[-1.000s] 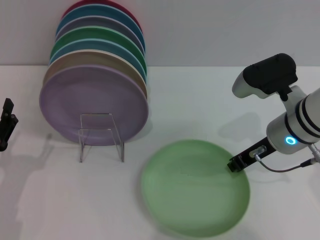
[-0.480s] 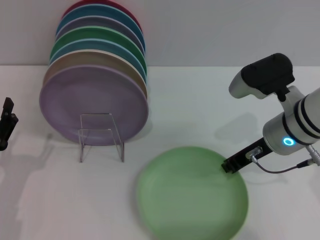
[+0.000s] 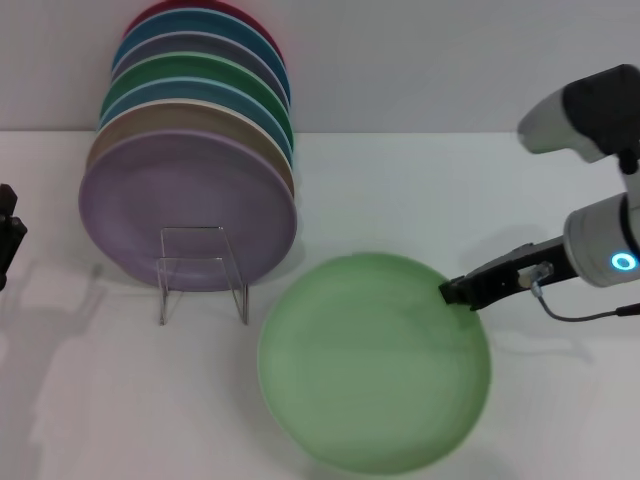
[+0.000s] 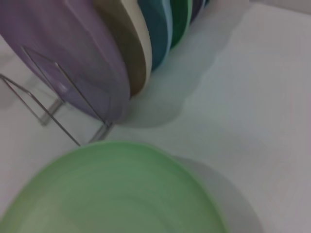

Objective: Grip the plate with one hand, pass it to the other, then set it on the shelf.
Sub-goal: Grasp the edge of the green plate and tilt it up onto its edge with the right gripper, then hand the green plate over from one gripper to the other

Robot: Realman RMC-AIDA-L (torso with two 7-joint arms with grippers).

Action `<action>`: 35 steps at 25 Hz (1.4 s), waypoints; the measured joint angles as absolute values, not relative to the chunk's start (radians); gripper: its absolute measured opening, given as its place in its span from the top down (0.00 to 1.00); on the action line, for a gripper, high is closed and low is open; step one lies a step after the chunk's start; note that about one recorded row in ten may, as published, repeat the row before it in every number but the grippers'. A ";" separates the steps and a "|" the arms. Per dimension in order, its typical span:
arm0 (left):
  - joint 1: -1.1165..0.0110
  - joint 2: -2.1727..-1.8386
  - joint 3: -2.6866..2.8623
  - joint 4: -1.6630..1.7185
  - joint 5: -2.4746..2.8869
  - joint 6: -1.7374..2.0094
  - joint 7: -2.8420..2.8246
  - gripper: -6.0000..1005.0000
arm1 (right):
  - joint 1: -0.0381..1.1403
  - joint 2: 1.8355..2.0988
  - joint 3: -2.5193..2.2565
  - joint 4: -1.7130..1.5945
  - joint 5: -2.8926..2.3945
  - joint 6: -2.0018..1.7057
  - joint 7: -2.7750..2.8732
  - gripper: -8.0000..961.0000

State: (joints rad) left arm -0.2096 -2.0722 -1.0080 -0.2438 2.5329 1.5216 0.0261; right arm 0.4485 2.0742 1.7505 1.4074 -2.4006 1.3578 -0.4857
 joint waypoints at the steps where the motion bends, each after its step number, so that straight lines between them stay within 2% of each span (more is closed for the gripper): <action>1: -0.210 -2.072 -1.008 -0.244 2.533 1.522 0.026 0.17 | 0.448 2.074 1.751 1.407 -2.401 1.358 -0.486 0.98; 8: -0.212 -2.072 -1.008 -0.248 2.532 1.562 0.024 0.17 | 0.274 2.079 1.760 1.523 -2.241 1.220 -0.778 0.98; 9: -0.205 -2.057 -1.005 -0.307 2.541 1.578 -0.017 0.17 | 0.245 2.079 1.758 1.528 -2.218 1.185 -0.827 0.98; 10: -0.208 -2.019 -1.001 -0.369 2.577 1.540 -0.091 0.17 | 0.178 2.082 1.747 1.527 -2.160 1.090 -0.973 0.98; 11: -0.208 -2.019 -1.001 -0.369 2.577 1.540 -0.091 0.17 | 0.178 2.082 1.747 1.527 -2.160 1.090 -0.973 0.98; 12: -0.204 -1.936 -1.004 -0.489 2.675 1.437 -0.261 0.17 | 0.151 2.083 1.743 1.522 -2.123 1.050 -1.039 0.98; 14: -0.194 -1.875 -1.007 -0.600 2.752 1.349 -0.335 0.17 | 0.103 2.085 1.741 1.499 -2.019 0.974 -1.191 0.98; 15: -0.176 -1.816 -1.013 -0.736 2.832 1.237 -0.387 0.17 | 0.074 2.086 1.750 1.452 -1.894 0.926 -1.344 0.98; 16: -0.176 -1.816 -1.013 -0.736 2.832 1.237 -0.387 0.17 | 0.074 2.086 1.750 1.452 -1.894 0.926 -1.344 0.98; 18: -0.157 -1.766 -1.013 -0.867 2.876 1.124 -0.411 0.17 | 0.065 2.086 1.765 1.385 -1.761 0.900 -1.491 0.98; 23: -0.137 -1.596 -0.936 -1.235 2.891 0.790 -0.434 0.18 | 0.095 2.083 1.793 1.251 -1.575 0.872 -1.715 0.98; 24: -0.144 -1.557 -0.912 -1.304 2.893 0.714 -0.441 0.18 | 0.106 2.083 1.796 1.235 -1.563 0.869 -1.731 0.98; 25: -0.165 -1.503 -0.878 -1.407 2.892 0.591 -0.445 0.19 | 0.124 2.082 1.799 1.221 -1.556 0.866 -1.741 0.98; 26: -0.165 -1.503 -0.878 -1.407 2.892 0.591 -0.445 0.19 | 0.124 2.082 1.799 1.221 -1.556 0.866 -1.741 0.98; 28: -0.197 -1.457 -0.843 -1.521 2.891 0.399 -0.438 0.20 | 0.134 2.081 1.802 1.215 -1.555 0.864 -1.746 0.98; 29: -0.210 -1.451 -0.835 -1.561 2.891 0.312 -0.424 0.21 | 0.137 2.081 1.802 1.214 -1.555 0.864 -1.748 0.98; 30: -0.225 -1.462 -0.830 -1.633 2.890 0.142 -0.372 0.23 | 0.142 2.081 1.802 1.214 -1.550 0.866 -1.751 0.98; 31: -0.225 -1.462 -0.830 -1.633 2.890 0.142 -0.372 0.24 | 0.142 2.081 1.802 1.214 -1.550 0.866 -1.751 0.98; 34: -0.226 -1.547 -0.868 -1.699 2.889 -0.081 -0.250 0.25 | 0.144 2.080 1.797 1.214 -1.530 0.881 -1.754 0.98; 35: -0.227 -1.612 -0.906 -1.729 2.879 -0.221 -0.153 0.25 | 0.145 2.080 1.794 1.214 -1.523 0.899 -1.760 0.98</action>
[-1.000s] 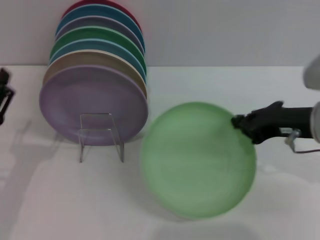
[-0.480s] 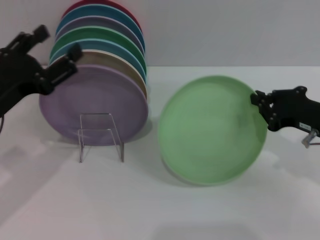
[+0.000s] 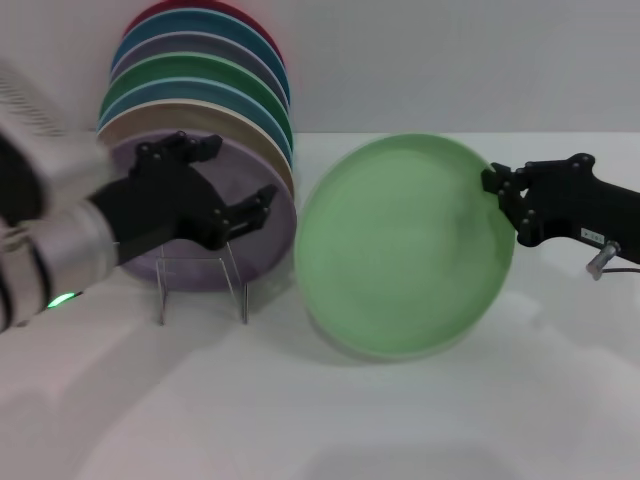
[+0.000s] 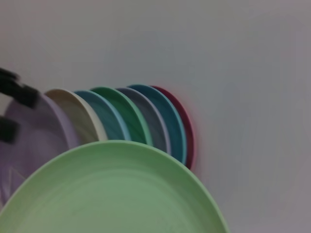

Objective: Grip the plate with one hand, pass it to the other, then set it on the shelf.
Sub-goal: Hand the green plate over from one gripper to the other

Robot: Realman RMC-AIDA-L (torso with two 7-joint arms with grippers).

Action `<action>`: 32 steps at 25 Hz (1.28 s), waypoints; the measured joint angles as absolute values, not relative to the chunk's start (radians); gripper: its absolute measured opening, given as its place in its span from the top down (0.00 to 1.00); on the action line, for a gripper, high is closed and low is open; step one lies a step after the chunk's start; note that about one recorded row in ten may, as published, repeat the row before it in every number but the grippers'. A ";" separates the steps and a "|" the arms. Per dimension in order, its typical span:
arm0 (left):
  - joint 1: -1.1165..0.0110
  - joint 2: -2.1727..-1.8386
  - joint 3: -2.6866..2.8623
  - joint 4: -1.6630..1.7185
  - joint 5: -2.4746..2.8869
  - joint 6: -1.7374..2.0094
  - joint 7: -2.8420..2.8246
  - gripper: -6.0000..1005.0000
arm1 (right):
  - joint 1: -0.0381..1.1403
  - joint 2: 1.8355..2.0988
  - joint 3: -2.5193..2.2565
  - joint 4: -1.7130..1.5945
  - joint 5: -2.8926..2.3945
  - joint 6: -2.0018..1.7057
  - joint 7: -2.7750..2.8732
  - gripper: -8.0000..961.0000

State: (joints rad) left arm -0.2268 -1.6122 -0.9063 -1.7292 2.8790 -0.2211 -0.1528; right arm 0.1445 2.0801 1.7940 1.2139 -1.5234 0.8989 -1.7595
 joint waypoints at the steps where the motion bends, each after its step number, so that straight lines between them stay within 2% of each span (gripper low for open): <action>1: -0.227 -1.612 -0.906 -1.729 2.879 -0.221 -0.153 0.25 | 0.145 2.080 1.794 1.214 -1.523 0.899 -1.760 0.98; 4: -0.230 -1.709 -0.967 -1.760 2.820 -0.399 0.025 0.25 | 0.146 2.081 1.790 1.214 -1.518 0.918 -1.764 0.98; 5: -0.218 -1.781 -1.032 -1.775 2.737 -0.486 0.200 0.25 | 0.145 2.080 1.788 1.213 -1.517 0.928 -1.766 0.98; 6: -0.218 -1.781 -1.032 -1.775 2.737 -0.486 0.200 0.24 | 0.145 2.080 1.788 1.213 -1.517 0.928 -1.766 0.98; 8: -0.197 -1.847 -1.096 -1.782 2.661 -0.544 0.353 0.24 | 0.142 2.080 1.786 1.212 -1.517 0.939 -1.773 0.98; 9: -0.175 -1.903 -1.152 -1.787 2.610 -0.586 0.467 0.24 | 0.140 2.079 1.786 1.210 -1.518 0.943 -1.776 0.98; 10: -0.143 -1.992 -1.240 -1.793 2.545 -0.653 0.633 0.24 | 0.139 2.079 1.787 1.201 -1.523 0.946 -1.778 0.98; 11: -0.143 -1.992 -1.240 -1.793 2.545 -0.653 0.633 0.24 | 0.139 2.079 1.787 1.201 -1.523 0.946 -1.778 0.98; 12: -0.129 -2.031 -1.286 -1.795 2.519 -0.689 0.709 0.24 | 0.139 2.079 1.789 1.194 -1.524 0.946 -1.778 0.98; 13: -0.122 -2.050 -1.312 -1.796 2.501 -0.708 0.748 0.24 | 0.139 2.079 1.790 1.188 -1.526 0.946 -1.778 0.98; 14: -0.117 -2.063 -1.341 -1.795 2.478 -0.728 0.789 0.24 | 0.138 2.078 1.792 1.183 -1.530 0.946 -1.778 0.98; 18: -0.124 -2.053 -1.393 -1.802 2.354 -0.768 0.833 0.24 | 0.135 2.078 1.810 1.161 -1.546 0.946 -1.794 0.98; 25: -0.153 -2.058 -1.429 -1.805 2.209 -0.912 0.913 0.25 | 0.169 2.079 1.813 1.137 -1.547 0.947 -1.817 0.98; 32: -0.183 -2.062 -1.407 -1.767 2.212 -0.903 0.923 0.26 | 0.181 2.080 1.812 1.142 -1.540 0.970 -1.818 0.98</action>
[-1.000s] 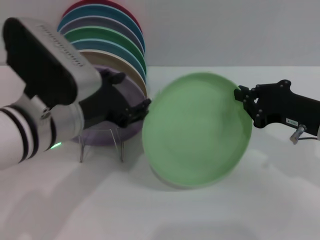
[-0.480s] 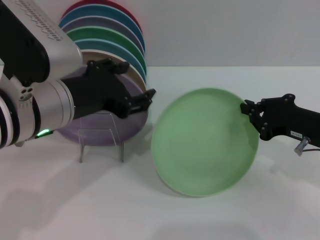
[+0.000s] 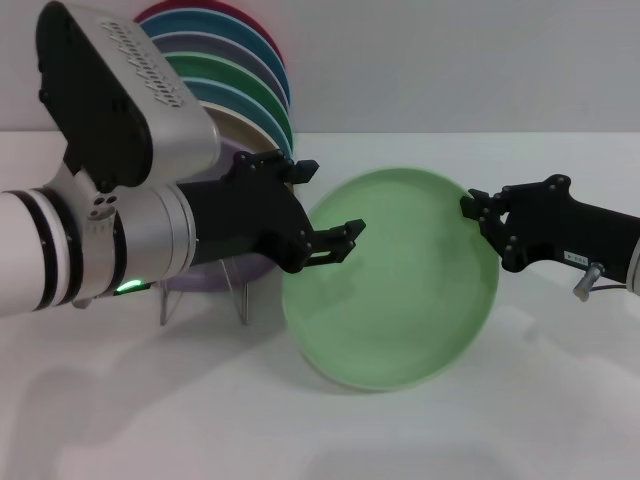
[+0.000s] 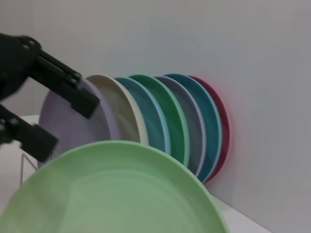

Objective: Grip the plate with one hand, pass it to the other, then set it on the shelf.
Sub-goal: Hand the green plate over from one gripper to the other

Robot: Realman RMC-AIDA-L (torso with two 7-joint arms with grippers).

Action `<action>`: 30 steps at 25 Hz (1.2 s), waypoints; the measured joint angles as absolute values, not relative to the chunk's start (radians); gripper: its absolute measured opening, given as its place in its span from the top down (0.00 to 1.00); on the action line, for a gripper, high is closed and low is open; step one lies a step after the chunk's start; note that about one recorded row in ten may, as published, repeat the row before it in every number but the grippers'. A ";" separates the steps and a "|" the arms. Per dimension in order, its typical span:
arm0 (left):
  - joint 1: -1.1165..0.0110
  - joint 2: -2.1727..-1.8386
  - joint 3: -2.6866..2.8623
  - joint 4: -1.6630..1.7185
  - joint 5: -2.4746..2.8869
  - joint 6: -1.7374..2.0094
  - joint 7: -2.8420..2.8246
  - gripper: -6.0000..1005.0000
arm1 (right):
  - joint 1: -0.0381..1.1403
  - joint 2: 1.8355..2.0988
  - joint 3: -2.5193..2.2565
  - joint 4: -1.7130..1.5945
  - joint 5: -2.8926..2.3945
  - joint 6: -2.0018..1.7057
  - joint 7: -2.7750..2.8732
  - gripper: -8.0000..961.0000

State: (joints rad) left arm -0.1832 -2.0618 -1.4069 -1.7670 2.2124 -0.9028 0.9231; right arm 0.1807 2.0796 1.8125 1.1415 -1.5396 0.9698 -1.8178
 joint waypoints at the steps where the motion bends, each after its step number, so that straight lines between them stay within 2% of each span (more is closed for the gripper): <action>1: -0.192 -2.062 -1.410 -1.753 2.212 -0.899 0.923 0.26 | 0.181 2.080 1.812 1.142 -1.539 0.973 -1.818 0.98; 13: -0.262 -2.059 -1.430 -1.644 2.211 -0.880 0.923 0.27 | 0.153 2.080 1.814 1.179 -1.515 1.032 -1.818 0.98; 20: -0.263 -2.060 -1.424 -1.655 2.212 -0.888 0.942 0.27 | 0.147 2.079 1.816 1.185 -1.514 1.037 -1.818 0.98; 30: -0.256 -2.063 -1.419 -1.663 2.213 -0.892 0.999 0.50 | 0.147 2.078 1.818 1.190 -1.505 1.061 -1.812 0.98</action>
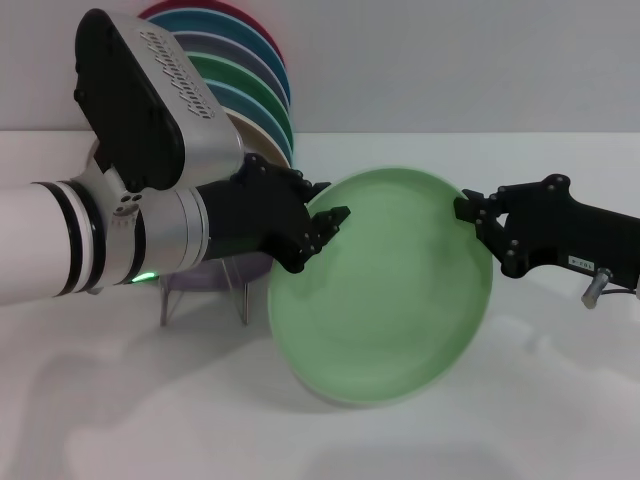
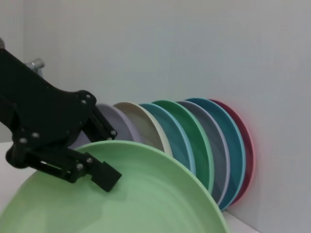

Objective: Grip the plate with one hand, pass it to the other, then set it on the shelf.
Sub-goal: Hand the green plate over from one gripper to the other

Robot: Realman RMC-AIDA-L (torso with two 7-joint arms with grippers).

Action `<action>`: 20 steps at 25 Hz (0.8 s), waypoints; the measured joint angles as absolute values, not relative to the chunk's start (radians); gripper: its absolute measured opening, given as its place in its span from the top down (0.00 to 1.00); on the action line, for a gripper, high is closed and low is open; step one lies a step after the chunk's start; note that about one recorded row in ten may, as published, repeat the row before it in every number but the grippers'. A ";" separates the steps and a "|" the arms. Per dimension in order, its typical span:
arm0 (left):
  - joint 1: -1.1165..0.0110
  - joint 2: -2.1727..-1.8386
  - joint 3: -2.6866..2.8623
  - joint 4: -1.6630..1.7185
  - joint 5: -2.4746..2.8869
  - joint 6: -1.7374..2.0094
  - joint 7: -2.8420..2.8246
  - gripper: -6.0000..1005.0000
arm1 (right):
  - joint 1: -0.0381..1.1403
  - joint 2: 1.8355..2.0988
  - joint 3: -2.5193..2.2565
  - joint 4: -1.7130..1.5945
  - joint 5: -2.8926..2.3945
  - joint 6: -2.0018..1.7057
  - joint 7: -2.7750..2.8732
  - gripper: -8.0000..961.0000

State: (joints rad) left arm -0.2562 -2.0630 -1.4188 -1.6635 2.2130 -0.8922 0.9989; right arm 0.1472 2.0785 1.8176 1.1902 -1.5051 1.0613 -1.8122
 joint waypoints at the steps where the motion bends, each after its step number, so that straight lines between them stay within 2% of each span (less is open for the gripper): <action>1: -0.257 -2.063 -1.419 -1.662 2.215 -0.893 0.999 0.54 | 0.147 2.078 1.818 1.190 -1.503 1.064 -1.812 0.98; 6: -0.254 -2.063 -1.412 -1.670 2.223 -0.882 1.006 0.74 | 0.144 2.079 1.819 1.189 -1.500 1.082 -1.815 0.98; 11: -0.254 -2.065 -1.401 -1.671 2.223 -0.859 1.014 0.90 | 0.133 2.078 1.820 1.161 -1.431 1.133 -1.819 0.96; 17: -0.246 -2.064 -1.382 -1.685 2.222 -0.835 1.023 0.91 | 0.125 2.079 1.924 1.055 -1.297 1.277 -1.856 0.93; 20: -0.210 -2.064 -1.361 -1.708 2.219 -0.762 1.068 0.91 | 0.122 2.080 2.030 0.955 -1.217 1.385 -1.868 0.82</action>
State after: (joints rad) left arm -0.2102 -2.0644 -1.3608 -1.7080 2.2186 -0.7619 1.0680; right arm 0.1222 2.0804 2.0297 0.9554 -1.2167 1.3850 -1.8682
